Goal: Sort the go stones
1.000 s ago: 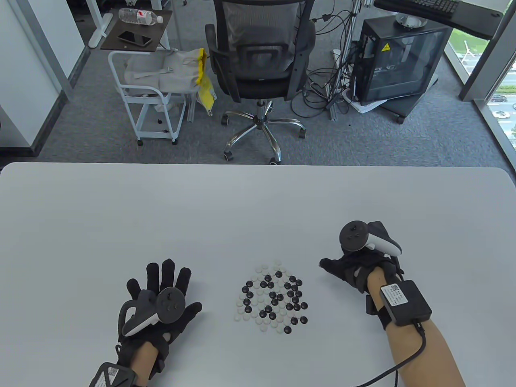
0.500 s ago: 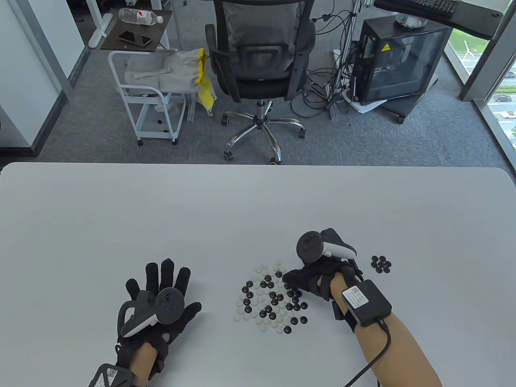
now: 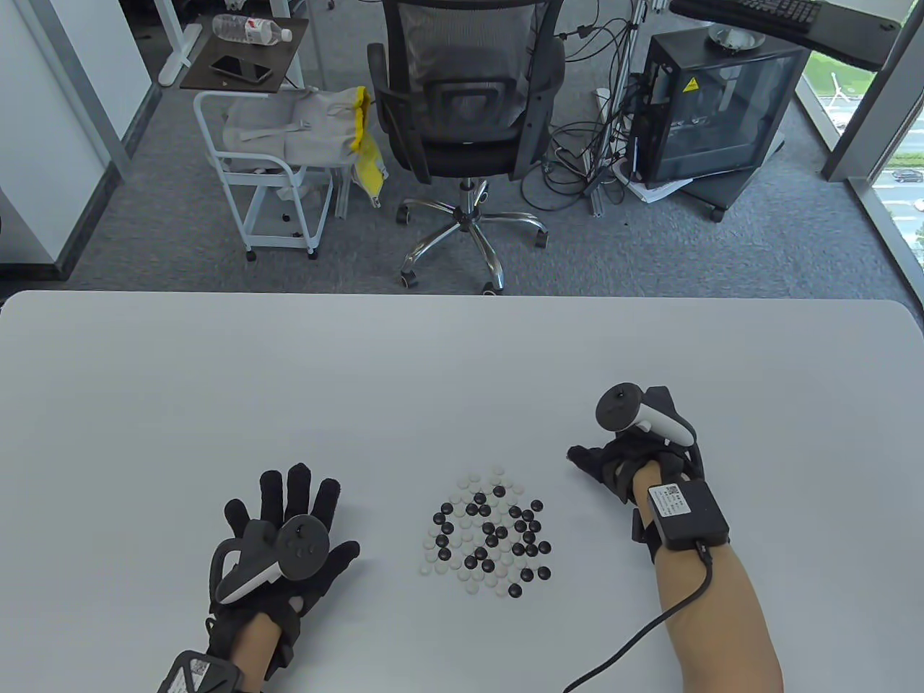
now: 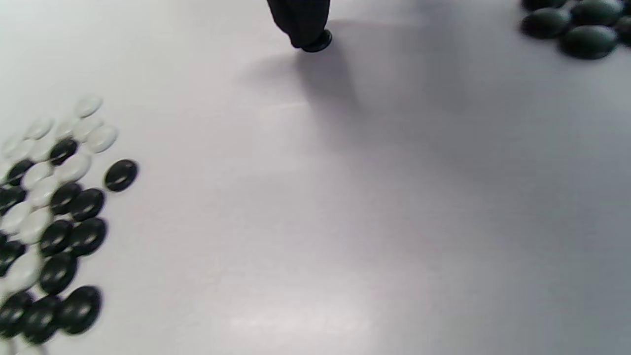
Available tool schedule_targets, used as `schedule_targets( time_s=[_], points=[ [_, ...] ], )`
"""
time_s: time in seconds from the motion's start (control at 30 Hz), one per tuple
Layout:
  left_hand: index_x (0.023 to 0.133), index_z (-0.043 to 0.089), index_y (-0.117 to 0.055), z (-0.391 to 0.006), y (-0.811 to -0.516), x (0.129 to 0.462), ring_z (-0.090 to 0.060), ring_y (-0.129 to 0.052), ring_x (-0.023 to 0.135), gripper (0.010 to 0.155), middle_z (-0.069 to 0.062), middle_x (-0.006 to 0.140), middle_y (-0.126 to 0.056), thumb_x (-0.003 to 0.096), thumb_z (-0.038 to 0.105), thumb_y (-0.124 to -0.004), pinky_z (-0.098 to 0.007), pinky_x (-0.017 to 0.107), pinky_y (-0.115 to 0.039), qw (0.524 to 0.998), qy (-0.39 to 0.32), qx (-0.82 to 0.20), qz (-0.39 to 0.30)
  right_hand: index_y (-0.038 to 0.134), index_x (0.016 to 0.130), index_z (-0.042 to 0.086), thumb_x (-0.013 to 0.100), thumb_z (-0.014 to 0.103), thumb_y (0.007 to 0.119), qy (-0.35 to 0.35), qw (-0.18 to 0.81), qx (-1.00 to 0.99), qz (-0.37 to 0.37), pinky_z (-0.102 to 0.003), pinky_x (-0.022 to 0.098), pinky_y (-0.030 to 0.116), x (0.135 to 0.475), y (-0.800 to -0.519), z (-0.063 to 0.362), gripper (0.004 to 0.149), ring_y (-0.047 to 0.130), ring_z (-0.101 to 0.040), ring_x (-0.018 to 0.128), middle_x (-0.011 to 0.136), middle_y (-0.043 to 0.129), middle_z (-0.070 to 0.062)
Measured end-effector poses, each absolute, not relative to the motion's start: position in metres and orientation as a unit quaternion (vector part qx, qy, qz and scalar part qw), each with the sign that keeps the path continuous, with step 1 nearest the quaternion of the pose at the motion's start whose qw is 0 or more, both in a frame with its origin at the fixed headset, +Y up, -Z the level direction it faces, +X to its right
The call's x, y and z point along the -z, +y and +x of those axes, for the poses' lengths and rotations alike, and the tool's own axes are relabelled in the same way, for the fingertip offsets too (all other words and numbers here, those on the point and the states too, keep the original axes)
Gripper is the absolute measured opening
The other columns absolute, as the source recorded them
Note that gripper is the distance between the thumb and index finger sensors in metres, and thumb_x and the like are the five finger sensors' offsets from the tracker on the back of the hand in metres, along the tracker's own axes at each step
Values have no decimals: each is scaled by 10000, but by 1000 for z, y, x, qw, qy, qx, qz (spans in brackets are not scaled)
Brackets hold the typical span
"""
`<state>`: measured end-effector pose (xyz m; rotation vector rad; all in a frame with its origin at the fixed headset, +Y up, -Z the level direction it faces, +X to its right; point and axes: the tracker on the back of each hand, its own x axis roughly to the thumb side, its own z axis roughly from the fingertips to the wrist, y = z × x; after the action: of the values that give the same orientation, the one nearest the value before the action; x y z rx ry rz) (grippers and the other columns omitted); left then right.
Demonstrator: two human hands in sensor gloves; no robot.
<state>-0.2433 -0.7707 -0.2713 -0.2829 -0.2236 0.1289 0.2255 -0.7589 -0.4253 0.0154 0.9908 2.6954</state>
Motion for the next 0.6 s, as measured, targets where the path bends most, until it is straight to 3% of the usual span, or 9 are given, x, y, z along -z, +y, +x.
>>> schedule_targets(
  time_s=[0.3, 0.6],
  points=[
    [1177, 205, -55, -243, -771, 271, -525, 203, 968, 853, -220, 1150, 168, 593, 620, -518, -824, 491, 61, 981, -109, -64, -145, 602, 1138, 50, 610, 499, 489, 315, 144, -935, -80, -920, 526, 76, 425, -761, 279, 702, -63, -677, 916, 1127, 56, -418],
    [1178, 202, -56, -242, -771, 272, -527, 200, 968, 854, -223, 1150, 168, 594, 619, -519, -825, 490, 59, 981, -110, -60, -149, 592, 1139, 45, 610, 500, 485, 293, 139, -940, -109, -919, 523, 81, 422, -763, 301, 706, -59, -680, 915, 1125, 59, -422]
  ],
)
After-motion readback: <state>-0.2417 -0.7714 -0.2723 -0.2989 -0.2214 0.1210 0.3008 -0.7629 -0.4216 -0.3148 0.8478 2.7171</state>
